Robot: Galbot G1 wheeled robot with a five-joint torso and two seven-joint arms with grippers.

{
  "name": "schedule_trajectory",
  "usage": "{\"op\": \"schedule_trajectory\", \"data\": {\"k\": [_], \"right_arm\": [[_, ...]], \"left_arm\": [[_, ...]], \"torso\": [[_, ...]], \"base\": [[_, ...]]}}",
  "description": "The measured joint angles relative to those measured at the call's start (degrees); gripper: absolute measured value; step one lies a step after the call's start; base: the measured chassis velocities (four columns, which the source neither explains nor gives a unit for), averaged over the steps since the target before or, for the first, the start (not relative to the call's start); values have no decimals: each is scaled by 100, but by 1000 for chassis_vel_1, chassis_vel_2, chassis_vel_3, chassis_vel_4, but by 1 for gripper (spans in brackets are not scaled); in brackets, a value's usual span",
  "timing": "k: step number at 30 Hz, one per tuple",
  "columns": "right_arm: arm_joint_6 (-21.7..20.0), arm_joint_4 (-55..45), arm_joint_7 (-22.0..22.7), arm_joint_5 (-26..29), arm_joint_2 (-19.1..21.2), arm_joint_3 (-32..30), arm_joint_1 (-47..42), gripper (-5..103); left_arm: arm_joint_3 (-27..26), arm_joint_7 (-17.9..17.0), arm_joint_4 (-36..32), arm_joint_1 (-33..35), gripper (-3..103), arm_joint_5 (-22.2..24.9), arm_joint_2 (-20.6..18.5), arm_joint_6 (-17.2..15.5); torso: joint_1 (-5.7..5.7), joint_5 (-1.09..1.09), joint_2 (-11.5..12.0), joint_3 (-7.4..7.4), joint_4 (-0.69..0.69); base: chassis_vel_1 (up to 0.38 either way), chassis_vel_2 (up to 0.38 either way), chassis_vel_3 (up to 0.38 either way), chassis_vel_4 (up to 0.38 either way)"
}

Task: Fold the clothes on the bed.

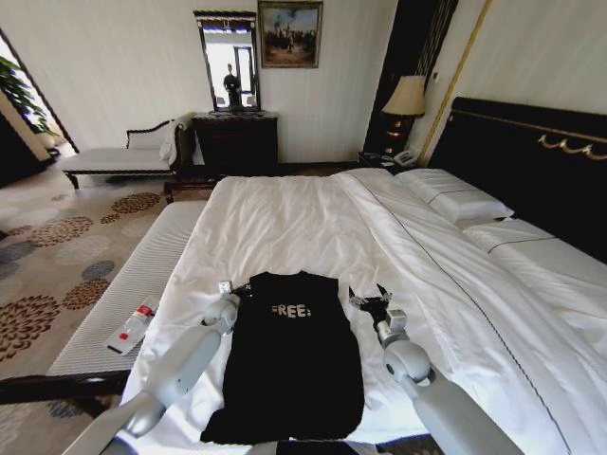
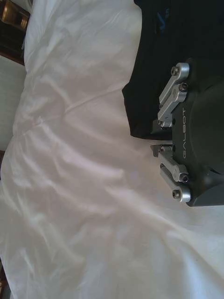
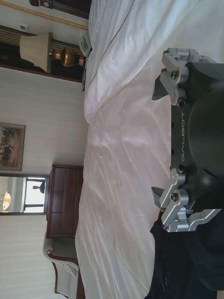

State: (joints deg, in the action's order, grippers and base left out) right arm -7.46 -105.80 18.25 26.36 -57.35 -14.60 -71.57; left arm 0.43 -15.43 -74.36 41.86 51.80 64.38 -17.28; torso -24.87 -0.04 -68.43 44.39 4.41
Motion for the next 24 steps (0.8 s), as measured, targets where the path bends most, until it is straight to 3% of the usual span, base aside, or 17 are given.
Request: {"op": "schedule_trajectory", "data": {"k": [12, 14, 16, 17, 18, 19, 22, 24], "right_arm": [[42, -27, -24, 28, 56, -20, -30, 100], [43, -43, -32, 36, 63, -31, -42, 100], [44, -77, -53, 64, 80, -75, -64, 100], [44, -77, -53, 64, 80, -75, -64, 100], [43, -93, -59, 81, 98, -107, -73, 100], [43, -97, -60, 85, 103, -118, -76, 100], [43, -122, -79, 103, 131, -200, -130, 100], [43, -126, -81, 104, 132, -209, -140, 100]], "left_arm": [[-9, 243, 354, -163, 66, -2, 105, 120], [6, 293, 410, -194, 66, -22, 127, 131], [64, 414, 531, -260, 76, -53, 172, 152], [64, 414, 531, -260, 76, -53, 172, 152], [107, 479, 594, -300, 87, -90, 197, 171], [120, 498, 611, -311, 87, -104, 205, 178], [194, 562, 706, -381, 100, -158, 292, 204], [198, 564, 719, -388, 100, -168, 307, 207]], "torso": [[0, 0, 0, 0, 0], [0, 0, 0, 0, 1], [0, 0, 0, 0, 1], [0, 0, 0, 0, 1], [0, 1, 0, 0, 0], [0, 1, 0, 0, 0], [0, 1, 0, 0, 1], [0, 1, 0, 0, 1]], "base": [[0, 0, 0, 0], [0, 0, 0, 0], [0, 0, 0, 0], [0, 0, 0, 0], [0, 0, 0, 0], [0, 0, 0, 0], [0, 0, 0, 0], [0, 0, 0, 0]]}}
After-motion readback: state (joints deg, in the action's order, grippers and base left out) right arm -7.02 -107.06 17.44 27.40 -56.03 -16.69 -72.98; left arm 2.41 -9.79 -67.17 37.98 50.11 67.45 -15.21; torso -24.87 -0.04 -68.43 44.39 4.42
